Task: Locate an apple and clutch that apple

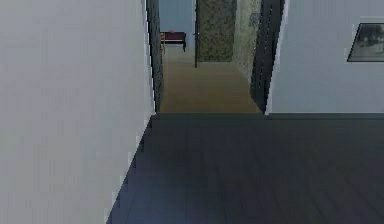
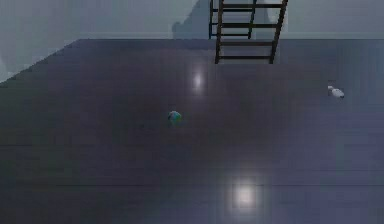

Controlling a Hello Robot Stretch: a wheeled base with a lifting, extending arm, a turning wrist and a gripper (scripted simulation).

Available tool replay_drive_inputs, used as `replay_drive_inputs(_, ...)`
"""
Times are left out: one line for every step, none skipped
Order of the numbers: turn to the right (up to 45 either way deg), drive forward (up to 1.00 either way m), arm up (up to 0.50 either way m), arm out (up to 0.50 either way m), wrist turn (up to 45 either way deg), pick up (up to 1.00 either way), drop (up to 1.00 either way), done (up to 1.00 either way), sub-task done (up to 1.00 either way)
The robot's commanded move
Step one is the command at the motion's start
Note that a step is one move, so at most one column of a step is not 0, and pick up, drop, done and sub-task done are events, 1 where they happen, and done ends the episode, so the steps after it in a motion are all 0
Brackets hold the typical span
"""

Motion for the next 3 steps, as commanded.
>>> replay_drive_inputs(0.0,1.00,0.00,0.00,0.0,0.00,0.00,0.00,0.00)
replay_drive_inputs(0.0,1.00,0.00,0.00,0.0,0.00,0.00,0.00,0.00)
replay_drive_inputs(0.0,1.00,0.00,0.00,0.0,0.00,0.00,0.00,0.00)
